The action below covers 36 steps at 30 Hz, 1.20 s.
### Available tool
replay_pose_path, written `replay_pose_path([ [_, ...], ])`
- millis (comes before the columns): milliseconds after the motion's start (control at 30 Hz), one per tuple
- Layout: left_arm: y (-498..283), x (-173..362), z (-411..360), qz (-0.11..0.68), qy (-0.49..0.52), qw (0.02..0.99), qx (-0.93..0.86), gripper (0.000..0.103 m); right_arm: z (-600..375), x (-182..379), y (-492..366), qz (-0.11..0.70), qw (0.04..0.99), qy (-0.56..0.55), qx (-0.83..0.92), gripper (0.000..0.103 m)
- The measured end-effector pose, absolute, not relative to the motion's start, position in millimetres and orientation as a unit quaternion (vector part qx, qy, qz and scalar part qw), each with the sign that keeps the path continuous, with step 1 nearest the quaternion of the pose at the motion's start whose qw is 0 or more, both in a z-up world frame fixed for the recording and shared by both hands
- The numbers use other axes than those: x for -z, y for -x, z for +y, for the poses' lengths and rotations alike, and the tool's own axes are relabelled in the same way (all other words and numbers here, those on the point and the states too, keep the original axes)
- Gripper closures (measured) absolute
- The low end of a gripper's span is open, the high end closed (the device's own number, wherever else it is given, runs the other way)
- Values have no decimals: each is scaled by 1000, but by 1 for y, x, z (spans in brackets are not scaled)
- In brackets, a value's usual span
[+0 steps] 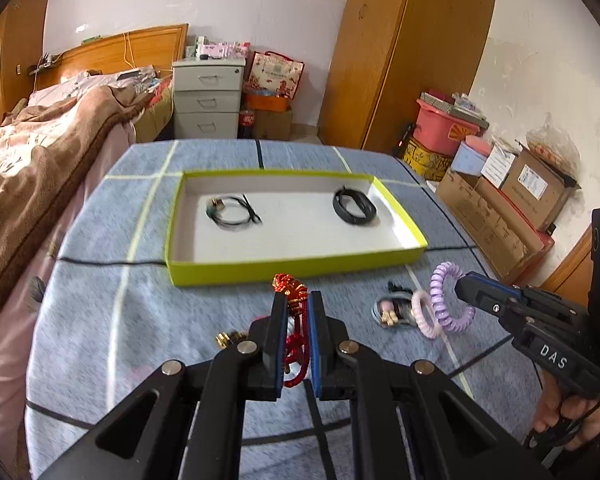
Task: Organize jewelry
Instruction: 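Carry the purple coil and red tassel into the box and open both tools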
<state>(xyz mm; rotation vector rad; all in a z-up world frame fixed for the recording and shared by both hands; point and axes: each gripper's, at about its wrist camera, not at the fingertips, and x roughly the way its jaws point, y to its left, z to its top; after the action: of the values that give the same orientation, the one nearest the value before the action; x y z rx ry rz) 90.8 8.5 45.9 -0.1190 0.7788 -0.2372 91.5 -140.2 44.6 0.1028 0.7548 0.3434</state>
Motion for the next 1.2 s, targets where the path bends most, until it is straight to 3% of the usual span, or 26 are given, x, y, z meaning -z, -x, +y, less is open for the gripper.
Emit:
replay_pose_path([
  [467,-143,-67,42,360,76,924,108,93,-117,-59,-181,387,906,-34,-167,93],
  [1200,-212,2,47,439,71,890,98,93,-88,1,-291,462,873,-5,-153,93],
])
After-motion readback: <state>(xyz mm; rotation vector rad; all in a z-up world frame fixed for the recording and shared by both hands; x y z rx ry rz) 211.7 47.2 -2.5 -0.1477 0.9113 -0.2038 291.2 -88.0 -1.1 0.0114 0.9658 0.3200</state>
